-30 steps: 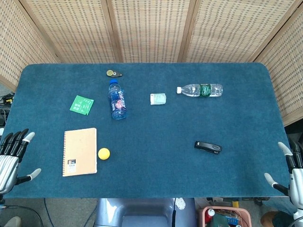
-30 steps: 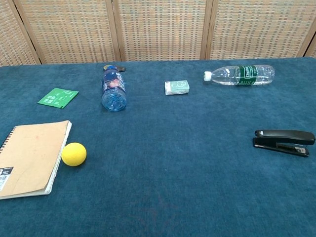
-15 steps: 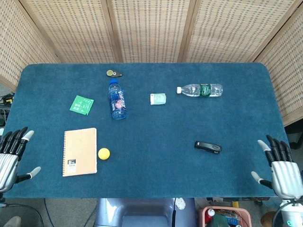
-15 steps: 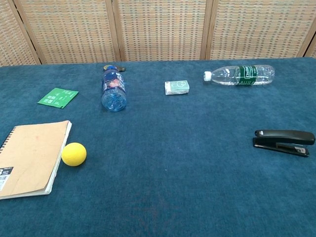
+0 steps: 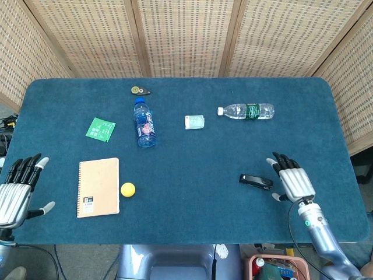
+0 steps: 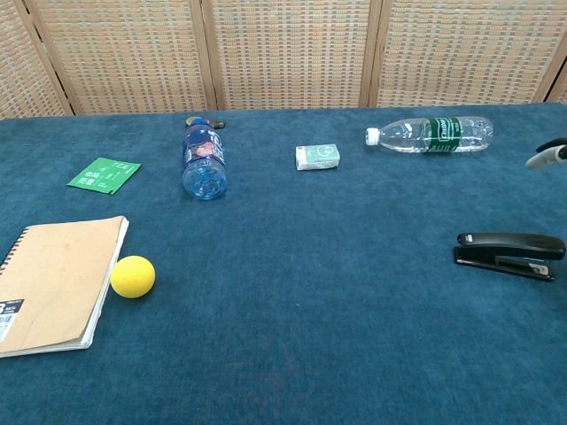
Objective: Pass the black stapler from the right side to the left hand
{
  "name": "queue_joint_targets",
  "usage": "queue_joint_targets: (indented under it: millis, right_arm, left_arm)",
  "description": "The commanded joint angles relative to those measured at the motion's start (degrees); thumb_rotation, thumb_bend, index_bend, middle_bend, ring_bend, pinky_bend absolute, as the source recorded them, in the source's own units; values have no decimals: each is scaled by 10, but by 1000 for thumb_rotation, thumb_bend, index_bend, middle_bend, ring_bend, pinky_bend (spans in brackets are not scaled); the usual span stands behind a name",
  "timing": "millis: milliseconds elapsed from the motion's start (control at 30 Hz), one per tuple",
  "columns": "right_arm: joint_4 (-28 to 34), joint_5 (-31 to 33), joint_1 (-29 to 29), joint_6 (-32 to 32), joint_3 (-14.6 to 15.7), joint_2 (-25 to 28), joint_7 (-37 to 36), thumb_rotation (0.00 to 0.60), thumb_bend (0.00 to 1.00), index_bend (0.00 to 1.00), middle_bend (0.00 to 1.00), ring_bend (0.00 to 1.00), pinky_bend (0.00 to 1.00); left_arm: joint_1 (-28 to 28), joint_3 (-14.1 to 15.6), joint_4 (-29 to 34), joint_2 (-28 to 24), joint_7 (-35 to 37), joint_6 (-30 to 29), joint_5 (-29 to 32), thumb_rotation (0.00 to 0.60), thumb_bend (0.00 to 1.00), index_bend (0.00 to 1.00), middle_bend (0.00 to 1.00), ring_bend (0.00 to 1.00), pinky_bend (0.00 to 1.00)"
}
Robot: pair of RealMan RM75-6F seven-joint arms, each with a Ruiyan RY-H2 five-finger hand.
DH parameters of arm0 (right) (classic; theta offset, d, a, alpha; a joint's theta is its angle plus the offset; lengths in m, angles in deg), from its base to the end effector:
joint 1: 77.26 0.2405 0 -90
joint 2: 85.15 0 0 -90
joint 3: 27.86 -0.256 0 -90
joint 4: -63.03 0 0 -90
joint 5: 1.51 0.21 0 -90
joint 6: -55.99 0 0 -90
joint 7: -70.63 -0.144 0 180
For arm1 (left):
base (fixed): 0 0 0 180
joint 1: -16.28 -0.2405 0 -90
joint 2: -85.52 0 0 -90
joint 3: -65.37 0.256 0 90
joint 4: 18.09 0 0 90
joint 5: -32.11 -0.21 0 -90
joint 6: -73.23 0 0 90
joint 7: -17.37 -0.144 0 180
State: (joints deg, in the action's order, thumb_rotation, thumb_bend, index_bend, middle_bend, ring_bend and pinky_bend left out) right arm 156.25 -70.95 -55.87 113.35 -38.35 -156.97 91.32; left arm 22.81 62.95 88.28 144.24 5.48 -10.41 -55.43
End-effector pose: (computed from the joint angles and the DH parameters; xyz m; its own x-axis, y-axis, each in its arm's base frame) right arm -0.2666 -0.2809 0.0777 0.5163 -0.2722 0.8120 -0.8558 -0.1290 0.5010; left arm -0.2605 0.1829 0.1620 0.4524 0.0239 0.8915 0.8894 -0.0859 -0.4490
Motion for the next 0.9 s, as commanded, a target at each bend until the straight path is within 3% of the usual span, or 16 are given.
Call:
queue_joint_targets:
  millis: [33,233,433,533,667,767,900]
  right_arm:
    - [-24,45,28,-29,-11,-30,37,600,0,93,61,0,151]
    - [-62,104,58,-48,-13,-71,73,600,0,170,165,45,229]
    - [-100,116,77,-39,-7,-112,98,600,13,219,241,104,274]
    - [-122,141,87,-46,-1,-128,119,600,77,328,375,219,411]
    - [-135,149,92,-34,2,-145,131,600,243,509,579,400,553]
    - [-135,134,93,-18,3,-152,122,600,300,556,624,441,576]
    - [-124,96,95,-2,3,-153,99,600,302,560,629,446,576]
  left_arm:
    - [3,-3,0,2,-3,5,8,600,0,0,0,0,0]
    - [9,-11,1,4,-8,13,28,600,0,0,0,0,0]
    - [15,-16,2,4,-11,24,47,600,0,0,0,0,0]
    - [16,-17,2,3,-10,26,51,600,0,0,0,0,0]
    - [18,-17,2,2,-8,29,55,600,0,0,0,0,0]
    - [20,-20,1,0,-4,32,61,600,0,0,0,0,0]
    - [22,-22,1,-3,2,36,67,600,0,0,0,0,0]
